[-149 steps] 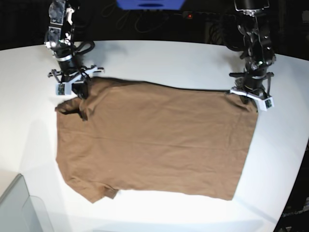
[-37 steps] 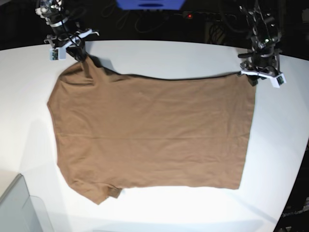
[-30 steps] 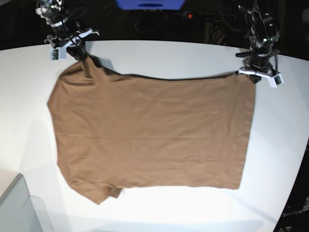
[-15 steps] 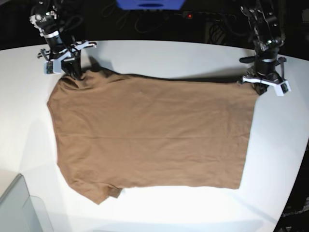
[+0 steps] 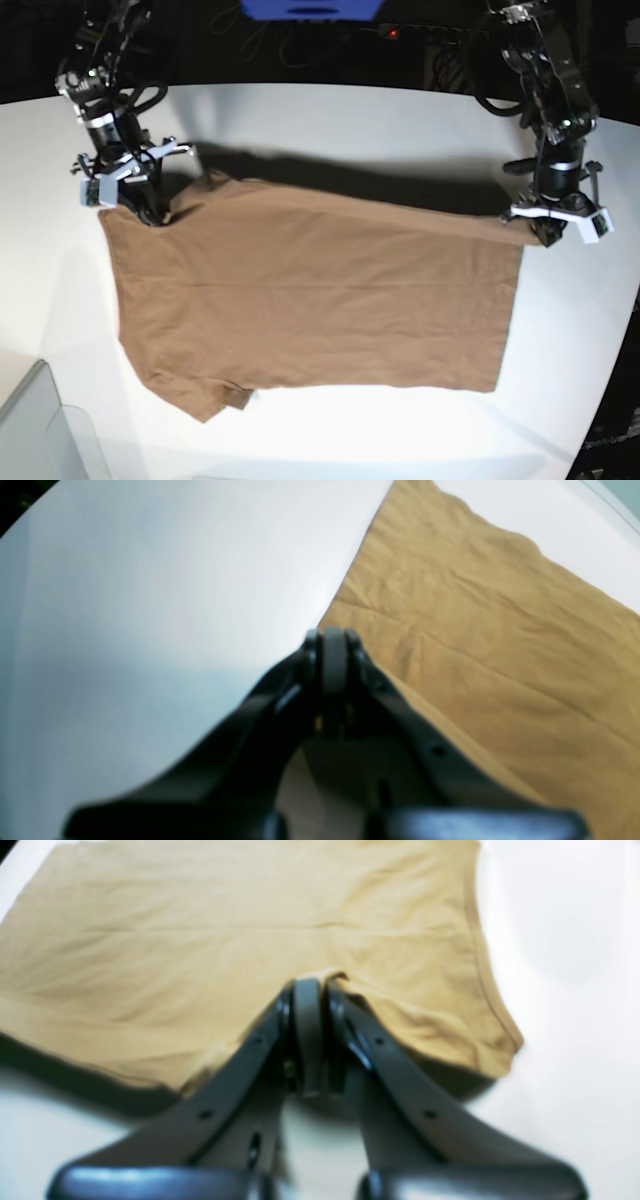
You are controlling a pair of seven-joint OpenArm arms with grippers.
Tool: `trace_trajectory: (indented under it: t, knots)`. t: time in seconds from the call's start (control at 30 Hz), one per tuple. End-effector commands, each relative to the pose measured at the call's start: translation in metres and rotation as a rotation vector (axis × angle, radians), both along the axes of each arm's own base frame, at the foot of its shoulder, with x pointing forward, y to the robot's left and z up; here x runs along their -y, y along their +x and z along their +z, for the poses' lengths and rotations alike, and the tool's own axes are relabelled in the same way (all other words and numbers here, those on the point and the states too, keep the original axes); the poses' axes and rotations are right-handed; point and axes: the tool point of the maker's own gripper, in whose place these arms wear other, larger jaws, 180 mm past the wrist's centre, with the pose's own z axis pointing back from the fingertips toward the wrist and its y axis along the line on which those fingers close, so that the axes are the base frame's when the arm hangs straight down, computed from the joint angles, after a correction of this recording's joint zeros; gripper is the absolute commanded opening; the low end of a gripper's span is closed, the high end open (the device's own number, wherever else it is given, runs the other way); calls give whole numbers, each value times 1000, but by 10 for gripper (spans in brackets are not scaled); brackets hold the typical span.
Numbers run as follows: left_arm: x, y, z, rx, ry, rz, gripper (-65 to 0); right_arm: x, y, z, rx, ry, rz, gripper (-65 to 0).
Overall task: Layout the t-shirt on the table in an organized manner, then fold the t-shirt properly
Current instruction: 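Lift the shoulder edge with both grippers and fold it toward the hem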
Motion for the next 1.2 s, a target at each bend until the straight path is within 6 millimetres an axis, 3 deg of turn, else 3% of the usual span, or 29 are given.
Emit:
trace_trajectory:
  t: [0.0, 0.2, 0.4, 0.57, 0.83, 1.17]
  knots:
    - [-1, 12, 12, 44, 12, -3, -650, 4, 11, 16, 66, -1, 3, -650]
    - [-6, 32, -4, 24, -31, 16, -650, 13, 41, 15, 87, 6, 4, -650]
    - [-18, 55, -5, 22, -32, 18, -650, 21, 71, 16, 105, 21, 2, -650]
    - [-18, 66, 0, 36, -35, 19, -650, 13, 88, 13, 102, 38, 33, -650]
    - [-18, 77, -16, 3, -73, 29, -650, 0, 110, 1, 75, 85, 58, -650]
    - [-18, 94, -8, 26, -87, 30, -650, 24, 136, -4, 53, 76, 42, -650]
